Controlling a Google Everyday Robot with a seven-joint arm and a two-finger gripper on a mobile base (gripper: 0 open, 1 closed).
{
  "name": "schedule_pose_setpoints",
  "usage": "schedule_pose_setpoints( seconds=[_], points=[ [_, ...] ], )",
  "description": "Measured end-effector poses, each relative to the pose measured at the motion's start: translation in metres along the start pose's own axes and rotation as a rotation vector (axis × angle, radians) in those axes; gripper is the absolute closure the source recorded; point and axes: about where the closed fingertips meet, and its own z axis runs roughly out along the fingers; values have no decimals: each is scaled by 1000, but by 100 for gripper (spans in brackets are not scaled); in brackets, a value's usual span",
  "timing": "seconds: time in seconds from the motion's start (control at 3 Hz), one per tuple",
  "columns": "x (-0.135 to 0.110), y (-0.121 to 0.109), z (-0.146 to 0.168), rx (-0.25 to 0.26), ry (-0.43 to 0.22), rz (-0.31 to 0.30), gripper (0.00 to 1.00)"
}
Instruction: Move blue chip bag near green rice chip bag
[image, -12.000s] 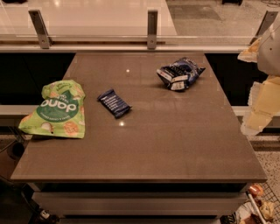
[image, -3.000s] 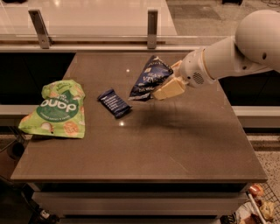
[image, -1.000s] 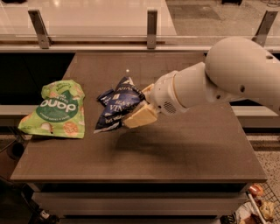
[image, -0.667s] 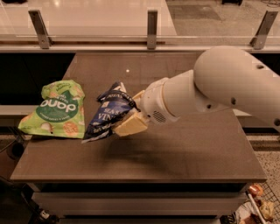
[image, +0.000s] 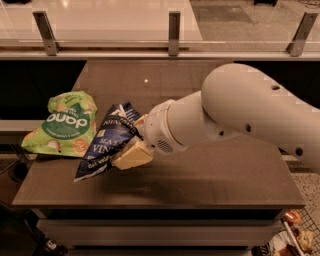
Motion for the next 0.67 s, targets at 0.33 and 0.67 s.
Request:
schedule_pose_setpoints(
  seconds=[0.33, 0.67],
  points=[
    [-2, 1, -1, 4, 2, -5, 82],
    [-4, 2, -2, 5, 3, -10, 59]
  ],
)
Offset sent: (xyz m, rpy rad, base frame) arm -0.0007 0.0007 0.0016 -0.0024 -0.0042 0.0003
